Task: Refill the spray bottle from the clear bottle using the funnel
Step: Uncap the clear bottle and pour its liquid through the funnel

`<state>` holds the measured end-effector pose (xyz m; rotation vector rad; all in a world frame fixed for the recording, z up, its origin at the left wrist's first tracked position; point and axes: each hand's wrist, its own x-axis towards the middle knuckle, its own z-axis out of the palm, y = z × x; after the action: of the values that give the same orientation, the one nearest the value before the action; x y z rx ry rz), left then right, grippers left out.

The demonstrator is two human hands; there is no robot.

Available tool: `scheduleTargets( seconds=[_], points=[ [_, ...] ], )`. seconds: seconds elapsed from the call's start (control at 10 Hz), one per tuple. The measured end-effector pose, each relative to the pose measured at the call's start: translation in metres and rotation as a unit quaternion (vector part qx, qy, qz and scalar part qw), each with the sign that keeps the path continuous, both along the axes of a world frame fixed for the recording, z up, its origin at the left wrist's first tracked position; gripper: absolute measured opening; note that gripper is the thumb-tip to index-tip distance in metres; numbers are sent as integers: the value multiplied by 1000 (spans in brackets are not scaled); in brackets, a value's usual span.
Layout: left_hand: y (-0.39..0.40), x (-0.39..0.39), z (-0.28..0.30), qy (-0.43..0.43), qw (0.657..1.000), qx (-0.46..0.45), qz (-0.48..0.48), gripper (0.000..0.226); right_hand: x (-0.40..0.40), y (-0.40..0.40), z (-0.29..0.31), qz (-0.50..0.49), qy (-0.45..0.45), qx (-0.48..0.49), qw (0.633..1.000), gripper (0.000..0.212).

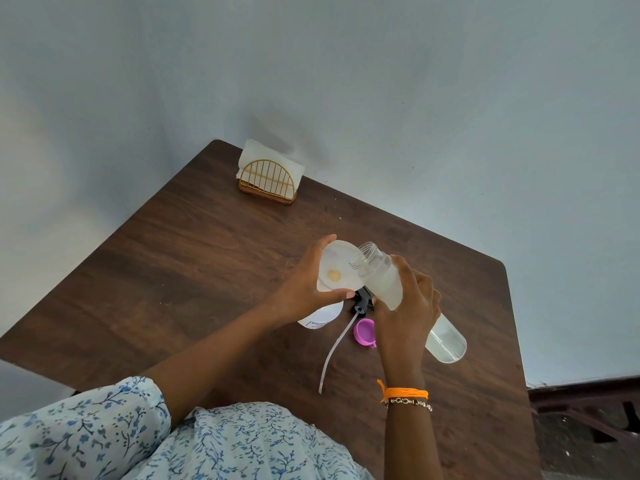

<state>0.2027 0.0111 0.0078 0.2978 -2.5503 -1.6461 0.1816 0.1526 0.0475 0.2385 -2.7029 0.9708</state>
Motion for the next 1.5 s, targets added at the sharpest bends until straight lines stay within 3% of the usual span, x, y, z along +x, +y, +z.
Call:
scheduleTargets(
  seconds=[1.5],
  points=[
    [1, -3, -1, -8, 1000, -28, 9, 93, -5, -1, -9, -2, 42, 57, 997, 60]
  ],
)
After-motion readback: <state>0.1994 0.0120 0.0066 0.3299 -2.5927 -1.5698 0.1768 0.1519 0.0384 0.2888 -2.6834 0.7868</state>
